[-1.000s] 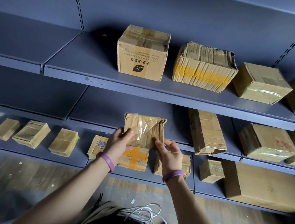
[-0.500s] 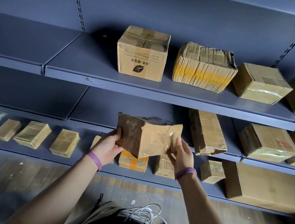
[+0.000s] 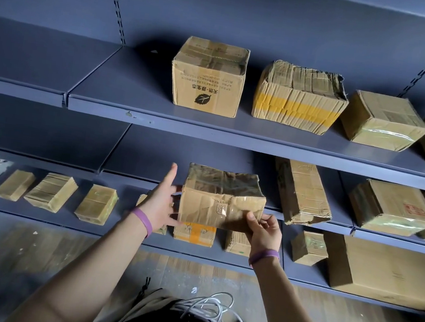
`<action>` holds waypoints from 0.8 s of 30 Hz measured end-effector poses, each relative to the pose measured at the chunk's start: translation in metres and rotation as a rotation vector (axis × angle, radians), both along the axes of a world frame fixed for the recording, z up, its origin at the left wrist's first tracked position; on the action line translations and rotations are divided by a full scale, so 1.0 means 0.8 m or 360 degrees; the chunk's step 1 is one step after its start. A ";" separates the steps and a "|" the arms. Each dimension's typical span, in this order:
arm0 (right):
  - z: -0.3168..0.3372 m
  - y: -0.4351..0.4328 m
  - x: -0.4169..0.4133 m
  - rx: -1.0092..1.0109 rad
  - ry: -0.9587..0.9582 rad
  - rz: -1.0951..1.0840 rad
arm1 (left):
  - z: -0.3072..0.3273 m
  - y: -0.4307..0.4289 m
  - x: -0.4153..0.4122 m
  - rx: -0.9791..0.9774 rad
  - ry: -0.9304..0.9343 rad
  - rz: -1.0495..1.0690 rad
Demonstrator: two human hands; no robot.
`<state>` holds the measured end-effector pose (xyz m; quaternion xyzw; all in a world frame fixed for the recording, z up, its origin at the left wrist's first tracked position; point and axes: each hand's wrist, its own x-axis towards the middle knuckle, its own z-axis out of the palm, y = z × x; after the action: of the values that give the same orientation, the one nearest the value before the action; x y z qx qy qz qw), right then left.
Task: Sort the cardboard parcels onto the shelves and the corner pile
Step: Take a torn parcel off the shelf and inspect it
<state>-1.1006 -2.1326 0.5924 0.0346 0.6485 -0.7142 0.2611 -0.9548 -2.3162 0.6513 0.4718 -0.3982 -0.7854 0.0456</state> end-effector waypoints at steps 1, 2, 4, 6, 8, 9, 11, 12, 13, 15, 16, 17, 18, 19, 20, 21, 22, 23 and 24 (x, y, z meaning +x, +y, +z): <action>0.000 0.000 0.001 0.0005 0.0023 0.0006 | 0.004 0.001 -0.002 -0.0041 -0.0042 -0.0058; 0.000 -0.001 0.003 0.0001 0.0040 0.0011 | 0.005 0.002 -0.003 -0.0099 -0.0087 -0.0104; 0.002 -0.003 0.005 -0.0035 0.0044 0.0029 | 0.006 0.003 -0.006 -0.0220 -0.0181 -0.0167; 0.004 -0.005 0.005 -0.0050 0.0073 0.0090 | 0.006 0.006 -0.007 -0.0336 -0.0231 -0.0188; 0.006 -0.004 0.003 -0.0048 0.0125 0.0180 | -0.002 0.006 -0.007 -0.0410 -0.0237 -0.0087; 0.007 -0.004 0.002 -0.0046 0.0154 0.0226 | -0.002 0.005 -0.006 -0.0441 -0.0210 -0.0048; 0.012 -0.005 0.002 -0.0054 0.0163 0.0275 | 0.000 0.006 -0.003 -0.0483 -0.0139 0.0001; 0.013 -0.007 0.001 -0.0053 0.0117 0.0297 | 0.001 0.007 -0.002 -0.0512 -0.0119 -0.0007; 0.017 -0.008 0.002 -0.0045 0.0062 0.0321 | -0.001 0.008 -0.001 -0.0542 -0.0113 -0.0040; 0.024 -0.013 0.002 0.0021 0.0034 0.0366 | -0.005 0.010 0.000 -0.0601 -0.0110 -0.0072; 0.025 -0.014 0.002 0.0077 0.0076 0.0384 | -0.008 0.011 0.000 -0.0624 -0.0102 -0.0097; 0.026 -0.015 0.001 0.0126 0.0124 0.0394 | -0.010 0.010 0.000 -0.0632 -0.0113 -0.0129; 0.030 -0.016 0.001 0.0157 0.0168 0.0396 | -0.014 0.010 0.000 -0.0635 -0.0118 -0.0156; 0.030 -0.017 0.000 0.0180 0.0217 0.0403 | -0.014 0.010 0.000 -0.0623 -0.0155 -0.0189; 0.031 -0.017 -0.001 0.0192 0.0275 0.0402 | -0.013 0.010 0.000 -0.0637 -0.0188 -0.0220; 0.030 -0.016 -0.002 0.0221 0.0326 0.0398 | -0.010 0.011 0.001 -0.0645 -0.0234 -0.0260; 0.032 -0.016 -0.002 0.0248 0.0369 0.0390 | -0.012 0.010 0.001 -0.0653 -0.0244 -0.0312; 0.033 -0.015 -0.002 0.0263 0.0403 0.0375 | -0.013 0.009 0.002 -0.0649 -0.0251 -0.0348; 0.032 -0.014 -0.003 0.0269 0.0420 0.0360 | -0.017 0.007 0.004 -0.0654 -0.0229 -0.0383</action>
<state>-1.1029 -2.1436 0.6178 -0.1106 0.7345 -0.6217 0.2485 -0.9515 -2.3108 0.6377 0.4565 -0.6049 -0.6522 0.0183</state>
